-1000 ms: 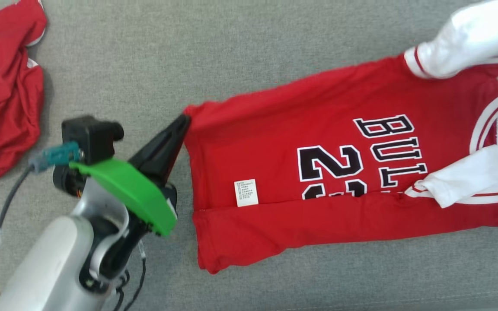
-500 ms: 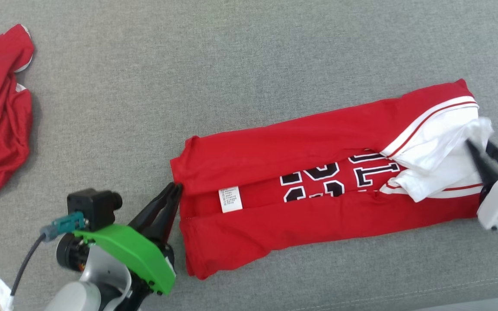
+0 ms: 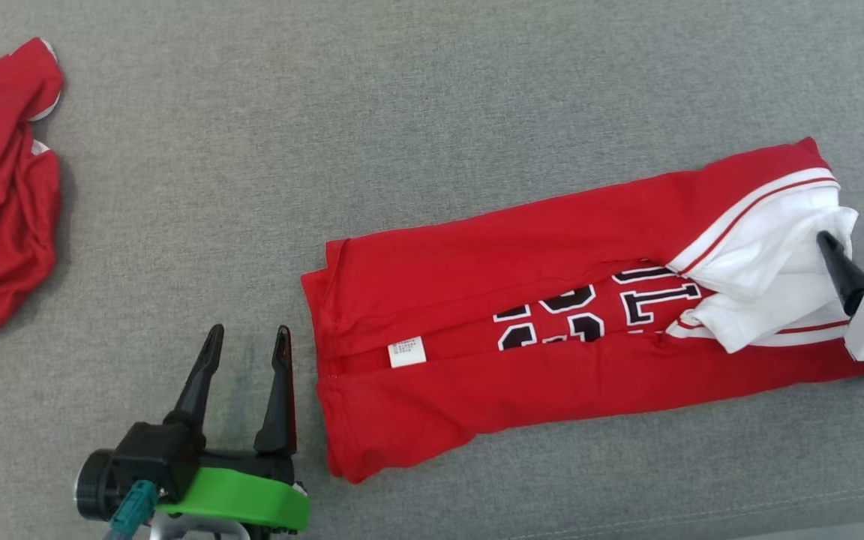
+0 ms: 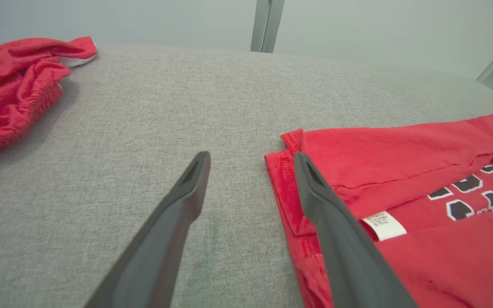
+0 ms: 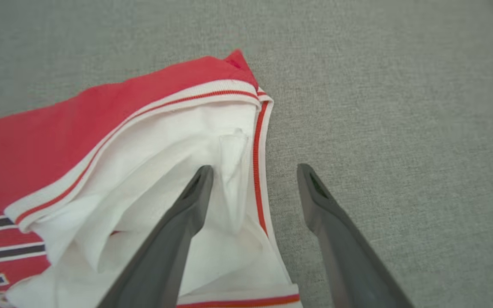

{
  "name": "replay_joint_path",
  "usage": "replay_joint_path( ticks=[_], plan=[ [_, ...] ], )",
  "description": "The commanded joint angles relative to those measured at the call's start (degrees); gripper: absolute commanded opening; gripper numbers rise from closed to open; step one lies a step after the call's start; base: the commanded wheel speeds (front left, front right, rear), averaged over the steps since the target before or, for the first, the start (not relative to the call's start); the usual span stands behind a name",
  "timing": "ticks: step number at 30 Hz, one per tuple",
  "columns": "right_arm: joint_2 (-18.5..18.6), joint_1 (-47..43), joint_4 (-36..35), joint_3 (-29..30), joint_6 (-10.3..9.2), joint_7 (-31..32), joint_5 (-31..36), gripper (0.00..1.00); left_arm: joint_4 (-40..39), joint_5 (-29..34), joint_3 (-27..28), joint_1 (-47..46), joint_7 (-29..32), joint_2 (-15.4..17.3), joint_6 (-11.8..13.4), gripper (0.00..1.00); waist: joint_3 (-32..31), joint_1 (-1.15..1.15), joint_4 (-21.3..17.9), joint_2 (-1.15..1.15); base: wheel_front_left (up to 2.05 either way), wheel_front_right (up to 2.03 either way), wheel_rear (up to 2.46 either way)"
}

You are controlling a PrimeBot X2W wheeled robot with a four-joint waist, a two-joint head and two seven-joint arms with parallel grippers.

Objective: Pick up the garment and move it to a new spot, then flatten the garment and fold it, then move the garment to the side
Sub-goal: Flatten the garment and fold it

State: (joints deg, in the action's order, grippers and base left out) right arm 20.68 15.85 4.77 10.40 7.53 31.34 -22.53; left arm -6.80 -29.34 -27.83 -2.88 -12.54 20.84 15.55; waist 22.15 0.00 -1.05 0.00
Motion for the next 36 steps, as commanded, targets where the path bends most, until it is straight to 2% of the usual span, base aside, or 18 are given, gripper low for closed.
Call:
replay_joint_path(
  ticks=[1, 7, 10, 11, 12, 15, 20, 24, 31, 36],
  plan=[
    [-0.51, 1.15, 1.89, 0.39, -0.08, 1.16, 1.69, 1.00, 1.26, -0.30, -0.11, -0.83, -0.97, -1.47, -0.55, 1.00, 1.03, 0.00, 1.45, 0.00, 0.00, 0.00, 0.00],
    [-3.65, 0.63, 8.80, 2.21, -0.07, 6.54, 4.88, 1.00, 6.95, 1.53, -0.51, -1.48, -2.44, -4.07, -2.44, 1.00, 1.09, 0.00, 3.98, 0.00, 0.00, 0.00, 0.00],
    [-5.64, -0.89, 10.51, 2.67, -0.02, 8.59, 2.39, 1.00, 8.63, 2.61, 0.72, -0.75, -2.70, -4.85, -3.21, 1.00, 0.53, 0.00, 4.78, 0.00, 0.00, 0.00, 0.00],
    [-6.12, -1.04, 10.47, 2.89, 0.02, 8.87, 1.54, 0.46, 8.76, 3.04, 1.27, -0.41, -2.66, -5.05, -3.42, 1.00, 0.35, 0.00, 4.89, 0.00, 0.00, 0.00, 0.00],
    [-6.44, -1.24, 10.24, 3.09, 0.16, 8.97, 0.41, 0.00, 8.80, 3.55, 2.06, 0.07, -2.67, -5.38, -3.58, 1.00, 0.04, 0.00, 5.04, 0.00, 0.00, 0.00, 0.00],
    [-6.40, -1.91, 8.34, 3.48, 0.17, 8.94, -2.75, 0.00, 9.31, 4.53, 3.98, 2.02, -2.69, -6.59, -4.49, 1.00, -0.93, 0.00, 5.14, 0.00, 0.00, 0.00, 0.00],
    [-4.09, -1.64, 5.33, 6.94, -0.05, 7.04, -4.98, 0.00, 9.73, 6.98, 7.30, 3.83, -2.70, -9.17, -6.22, 1.00, -2.20, 0.00, 4.86, 0.00, 0.00, 0.00, 0.00],
    [-2.77, -0.56, 4.25, 11.77, -0.05, 6.12, -4.25, 0.00, 10.74, 8.24, 9.69, 4.65, -2.66, -11.50, -8.36, 1.00, -3.11, 0.00, 4.85, 0.00, 0.00, 0.00, 0.00],
    [2.22, 0.12, 0.58, 18.82, -0.05, 7.74, -3.53, 0.00, 13.19, 10.61, 12.92, 5.79, -2.67, -14.89, -11.97, 1.00, -4.79, 0.00, 5.76, 0.00, 0.00, 0.00, 0.00],
    [5.60, -2.49, -6.22, 16.23, -0.05, 11.14, -6.85, 0.00, 15.25, 10.92, 14.20, 6.16, -2.67, -16.74, -13.72, 1.00, -6.28, 0.00, 6.64, 0.00, 0.00, 0.00, 0.00]
  ],
)
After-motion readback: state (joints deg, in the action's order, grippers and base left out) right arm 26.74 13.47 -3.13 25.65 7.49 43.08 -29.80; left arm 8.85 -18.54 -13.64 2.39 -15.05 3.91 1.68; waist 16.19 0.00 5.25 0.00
